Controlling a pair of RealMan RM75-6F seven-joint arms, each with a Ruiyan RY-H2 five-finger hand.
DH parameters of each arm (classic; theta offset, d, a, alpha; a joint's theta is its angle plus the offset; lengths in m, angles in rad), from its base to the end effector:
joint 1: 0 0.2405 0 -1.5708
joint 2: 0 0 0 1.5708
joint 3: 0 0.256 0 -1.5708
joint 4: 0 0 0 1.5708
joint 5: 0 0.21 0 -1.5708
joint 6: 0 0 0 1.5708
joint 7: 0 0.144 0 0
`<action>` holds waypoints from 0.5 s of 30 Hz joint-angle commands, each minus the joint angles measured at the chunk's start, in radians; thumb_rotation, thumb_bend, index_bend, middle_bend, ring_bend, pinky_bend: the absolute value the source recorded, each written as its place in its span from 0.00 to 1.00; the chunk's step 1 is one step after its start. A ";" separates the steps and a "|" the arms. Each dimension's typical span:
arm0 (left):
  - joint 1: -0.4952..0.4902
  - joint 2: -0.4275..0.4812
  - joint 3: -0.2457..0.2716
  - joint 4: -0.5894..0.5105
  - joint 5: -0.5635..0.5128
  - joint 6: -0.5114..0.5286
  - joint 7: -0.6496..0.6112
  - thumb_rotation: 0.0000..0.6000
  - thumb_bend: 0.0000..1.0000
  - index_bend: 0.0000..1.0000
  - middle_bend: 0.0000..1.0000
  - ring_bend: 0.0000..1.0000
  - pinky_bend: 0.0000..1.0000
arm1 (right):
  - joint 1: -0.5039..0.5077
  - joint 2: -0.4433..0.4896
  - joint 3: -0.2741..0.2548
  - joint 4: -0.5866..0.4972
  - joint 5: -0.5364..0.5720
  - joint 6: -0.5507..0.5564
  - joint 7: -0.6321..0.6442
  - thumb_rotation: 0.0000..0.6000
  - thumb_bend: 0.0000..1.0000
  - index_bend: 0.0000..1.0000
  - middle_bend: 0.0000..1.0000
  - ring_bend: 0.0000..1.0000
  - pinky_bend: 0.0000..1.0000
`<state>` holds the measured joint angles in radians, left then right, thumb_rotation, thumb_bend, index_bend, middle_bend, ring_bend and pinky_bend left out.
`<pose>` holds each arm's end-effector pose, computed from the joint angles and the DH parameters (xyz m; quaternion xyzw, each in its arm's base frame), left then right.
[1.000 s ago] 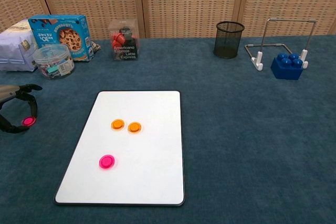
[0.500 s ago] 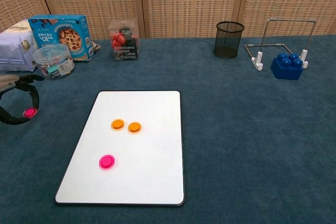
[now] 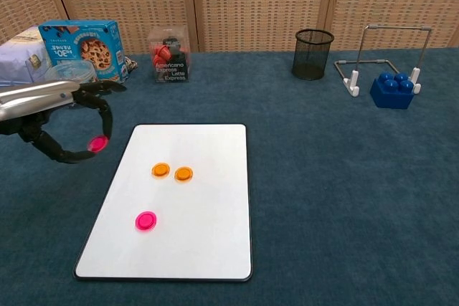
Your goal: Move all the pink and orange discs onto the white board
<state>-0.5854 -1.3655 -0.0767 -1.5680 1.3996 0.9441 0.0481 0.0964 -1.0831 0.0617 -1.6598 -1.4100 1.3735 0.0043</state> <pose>-0.1984 0.2961 0.0182 -0.7560 -0.4127 -0.3656 0.3528 -0.3189 -0.1854 0.1577 0.5840 -0.4385 0.3548 0.5838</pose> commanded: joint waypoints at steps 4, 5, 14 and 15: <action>-0.056 -0.024 0.004 -0.119 0.007 -0.038 0.115 1.00 0.35 0.55 0.00 0.00 0.00 | 0.000 0.001 0.000 -0.001 0.002 -0.002 -0.002 1.00 0.00 0.00 0.00 0.00 0.00; -0.061 -0.038 0.006 -0.125 -0.003 -0.044 0.132 1.00 0.35 0.55 0.00 0.00 0.00 | 0.000 0.001 0.000 -0.001 0.002 -0.002 -0.001 1.00 0.00 0.00 0.00 0.00 0.00; -0.072 -0.138 0.035 -0.089 -0.056 -0.069 0.187 1.00 0.35 0.55 0.00 0.00 0.00 | 0.000 0.002 -0.001 0.002 0.001 -0.003 0.005 1.00 0.00 0.00 0.00 0.00 0.00; -0.072 -0.147 0.039 -0.080 -0.059 -0.069 0.192 1.00 0.35 0.55 0.00 0.00 0.00 | 0.001 0.002 -0.001 0.002 0.001 -0.003 0.005 1.00 0.00 0.00 0.00 0.00 0.00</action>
<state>-0.6566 -1.5038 -0.0436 -1.6566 1.3459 0.8769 0.2335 0.0969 -1.0807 0.0609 -1.6579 -1.4094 1.3702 0.0096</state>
